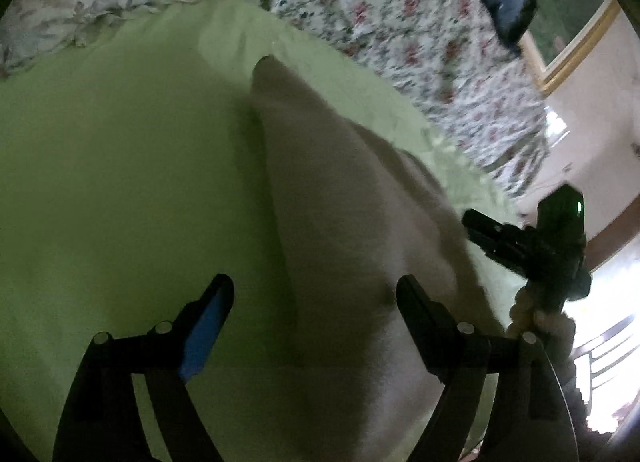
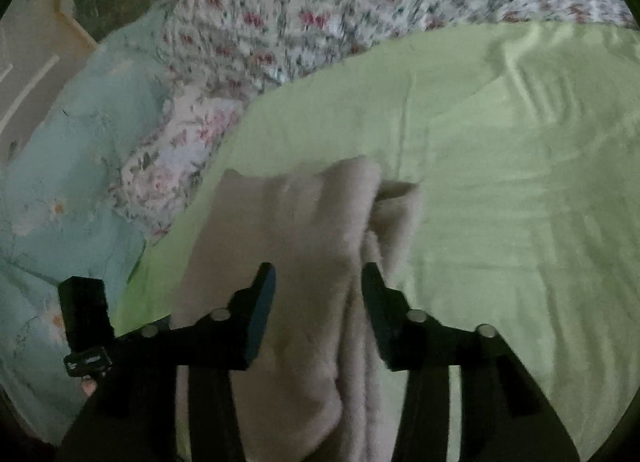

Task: Fold small clothes

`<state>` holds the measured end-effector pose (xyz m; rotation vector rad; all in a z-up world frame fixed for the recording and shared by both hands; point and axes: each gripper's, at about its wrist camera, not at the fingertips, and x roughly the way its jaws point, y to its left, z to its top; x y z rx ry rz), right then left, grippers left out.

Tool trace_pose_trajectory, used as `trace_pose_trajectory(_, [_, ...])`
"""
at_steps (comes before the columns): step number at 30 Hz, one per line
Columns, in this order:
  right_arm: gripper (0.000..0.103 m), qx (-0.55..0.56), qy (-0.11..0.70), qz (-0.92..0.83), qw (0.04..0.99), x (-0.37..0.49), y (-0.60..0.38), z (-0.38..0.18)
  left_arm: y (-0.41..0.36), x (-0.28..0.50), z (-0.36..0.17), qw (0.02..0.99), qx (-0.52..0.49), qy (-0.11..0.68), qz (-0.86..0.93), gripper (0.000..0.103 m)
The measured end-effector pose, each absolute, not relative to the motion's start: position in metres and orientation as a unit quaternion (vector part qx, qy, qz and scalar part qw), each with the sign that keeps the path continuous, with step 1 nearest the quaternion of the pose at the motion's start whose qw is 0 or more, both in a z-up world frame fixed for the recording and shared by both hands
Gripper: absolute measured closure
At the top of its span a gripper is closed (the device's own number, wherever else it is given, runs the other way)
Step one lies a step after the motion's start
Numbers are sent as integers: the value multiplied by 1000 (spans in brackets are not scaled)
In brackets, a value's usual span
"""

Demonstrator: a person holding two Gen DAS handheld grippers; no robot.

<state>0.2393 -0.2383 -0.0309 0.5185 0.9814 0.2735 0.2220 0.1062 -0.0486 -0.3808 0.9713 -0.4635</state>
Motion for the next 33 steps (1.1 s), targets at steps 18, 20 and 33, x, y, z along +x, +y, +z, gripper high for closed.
trace_pose_trajectory(18, [94,294,476,67,826,215,-267,-83,58,214,-68,828,-117,505,-213,21])
trace_pose_trajectory(20, [93,301,470,64,827,214,-270,-80,56,210,-63,833,-104,502,-209,21])
trace_pose_trajectory(33, [89,254,431,97,860,200,-233,-17,58,203,6,868,-127,413,-245,24])
